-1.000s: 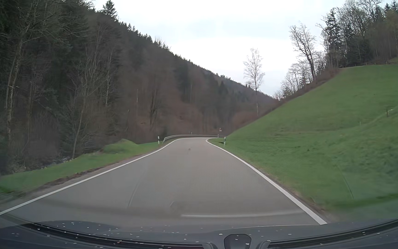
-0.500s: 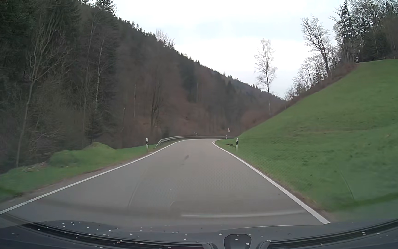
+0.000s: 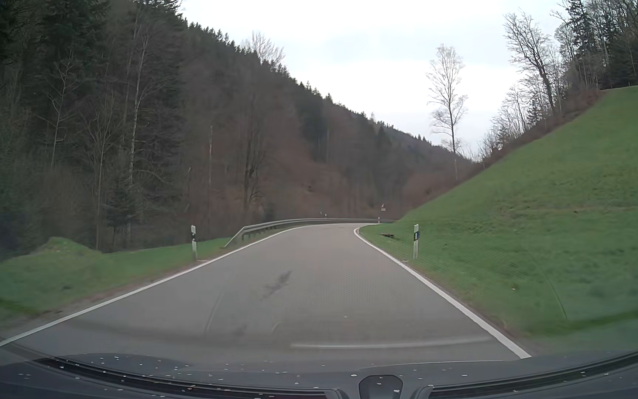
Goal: Follow the waypoints while adhering to traffic rules and regulations
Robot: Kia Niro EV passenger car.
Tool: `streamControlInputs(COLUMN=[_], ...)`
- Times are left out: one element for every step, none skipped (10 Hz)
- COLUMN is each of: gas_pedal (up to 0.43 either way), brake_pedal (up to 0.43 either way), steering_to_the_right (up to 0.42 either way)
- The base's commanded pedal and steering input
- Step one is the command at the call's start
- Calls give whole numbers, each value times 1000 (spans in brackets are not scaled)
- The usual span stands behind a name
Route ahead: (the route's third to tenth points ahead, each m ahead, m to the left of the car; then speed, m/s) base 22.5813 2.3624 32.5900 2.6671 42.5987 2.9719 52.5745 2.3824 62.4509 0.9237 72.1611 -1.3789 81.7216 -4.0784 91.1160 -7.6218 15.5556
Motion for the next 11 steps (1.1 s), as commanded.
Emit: streamControlInputs(gas_pedal=[0, 0, 0, 0, 0, 0, 0, 0, 0, 0, 0], brake_pedal=[0, 0, 0, 0, 0, 0, 0, 0, 0, 0, 0], steering_to_the_right=[-18, -18, -18, -18, -16, -12, -9, -8, -8, -6, -3])
